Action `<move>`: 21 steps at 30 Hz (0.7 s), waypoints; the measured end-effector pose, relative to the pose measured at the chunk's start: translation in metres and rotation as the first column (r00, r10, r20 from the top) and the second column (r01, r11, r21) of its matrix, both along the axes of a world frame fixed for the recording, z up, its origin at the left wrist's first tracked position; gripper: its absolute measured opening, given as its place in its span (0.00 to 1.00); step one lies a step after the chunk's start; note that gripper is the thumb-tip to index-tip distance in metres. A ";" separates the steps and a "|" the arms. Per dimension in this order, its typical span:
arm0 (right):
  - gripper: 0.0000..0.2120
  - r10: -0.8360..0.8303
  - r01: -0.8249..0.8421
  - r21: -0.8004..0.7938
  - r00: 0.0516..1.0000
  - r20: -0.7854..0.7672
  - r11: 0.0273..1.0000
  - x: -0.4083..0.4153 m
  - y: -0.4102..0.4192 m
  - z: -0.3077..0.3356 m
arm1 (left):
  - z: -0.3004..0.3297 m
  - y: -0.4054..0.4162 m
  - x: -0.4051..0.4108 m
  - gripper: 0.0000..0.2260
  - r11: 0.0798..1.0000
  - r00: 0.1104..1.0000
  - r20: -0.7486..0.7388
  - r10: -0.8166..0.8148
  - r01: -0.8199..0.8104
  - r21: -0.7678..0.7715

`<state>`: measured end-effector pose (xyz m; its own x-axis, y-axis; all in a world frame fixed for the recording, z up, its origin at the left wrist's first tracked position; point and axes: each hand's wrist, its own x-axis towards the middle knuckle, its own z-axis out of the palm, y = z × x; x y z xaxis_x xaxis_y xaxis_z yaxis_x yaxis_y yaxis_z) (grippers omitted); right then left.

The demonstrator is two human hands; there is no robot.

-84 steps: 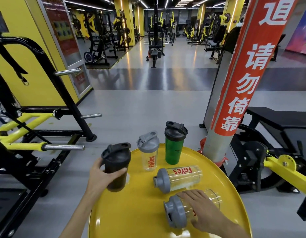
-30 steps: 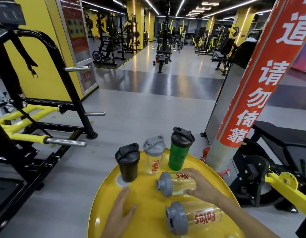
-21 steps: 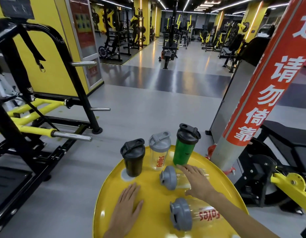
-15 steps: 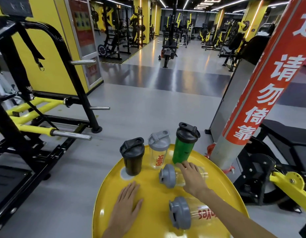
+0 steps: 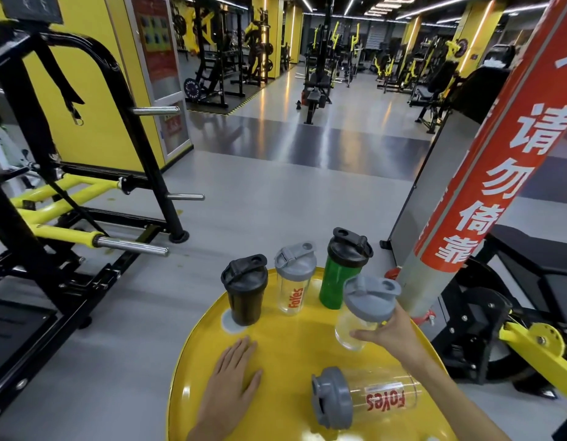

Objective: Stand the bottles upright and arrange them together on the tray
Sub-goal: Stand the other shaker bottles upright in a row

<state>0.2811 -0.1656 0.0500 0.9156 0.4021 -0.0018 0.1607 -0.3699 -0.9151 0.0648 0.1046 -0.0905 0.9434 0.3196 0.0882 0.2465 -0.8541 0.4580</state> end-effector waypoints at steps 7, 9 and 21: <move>0.39 -0.057 0.059 0.023 0.994 -0.089 0.998 0.018 -0.015 0.004 | -0.001 -0.002 0.000 0.29 1.000 1.000 0.002 0.014 -0.014 0.022; 0.38 -0.064 0.065 0.008 0.993 -0.097 0.998 0.019 -0.016 0.000 | -0.001 -0.002 -0.001 0.28 0.999 1.000 0.018 0.024 -0.025 0.028; 0.39 -0.060 0.048 -0.087 0.988 -0.140 0.995 0.014 -0.023 -0.008 | 0.003 -0.004 -0.003 0.26 0.998 0.998 0.053 0.014 -0.017 0.057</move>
<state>0.2955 -0.1884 0.0421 0.9240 0.3450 -0.1649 0.0088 -0.4503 -0.8928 0.0613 0.1006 -0.0876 0.9320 0.3269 0.1566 0.2364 -0.8757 0.4210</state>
